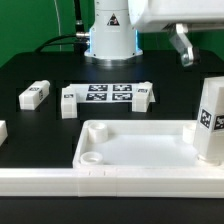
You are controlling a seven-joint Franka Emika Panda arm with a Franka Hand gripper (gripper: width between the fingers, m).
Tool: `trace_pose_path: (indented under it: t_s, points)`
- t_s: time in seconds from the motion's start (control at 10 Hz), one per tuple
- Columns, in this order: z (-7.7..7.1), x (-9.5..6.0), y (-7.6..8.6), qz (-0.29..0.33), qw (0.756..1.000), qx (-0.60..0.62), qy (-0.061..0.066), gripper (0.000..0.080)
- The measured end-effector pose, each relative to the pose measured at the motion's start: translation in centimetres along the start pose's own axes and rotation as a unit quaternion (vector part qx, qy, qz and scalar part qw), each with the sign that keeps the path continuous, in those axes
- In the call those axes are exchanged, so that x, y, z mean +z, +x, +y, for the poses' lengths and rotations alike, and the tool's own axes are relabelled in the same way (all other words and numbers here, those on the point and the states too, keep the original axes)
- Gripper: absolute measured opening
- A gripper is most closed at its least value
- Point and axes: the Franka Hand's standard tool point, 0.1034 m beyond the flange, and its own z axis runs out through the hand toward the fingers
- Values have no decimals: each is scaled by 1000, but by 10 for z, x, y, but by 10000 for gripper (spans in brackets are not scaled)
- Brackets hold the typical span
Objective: Assemble desk
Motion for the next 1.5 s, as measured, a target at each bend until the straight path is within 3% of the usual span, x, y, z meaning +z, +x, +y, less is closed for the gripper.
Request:
trace_pose_path:
  t_s: [0.2, 0.4, 0.9, 1.5]
  points:
    - [-2, 4, -4, -10, 1000, 6, 3, 649]
    - [-14, 11, -7, -91, 995, 34, 27, 649]
    - [-14, 28, -9, -240, 968, 40, 62, 649]
    - [-7, 35, -13, -240, 967, 58, 53, 649]
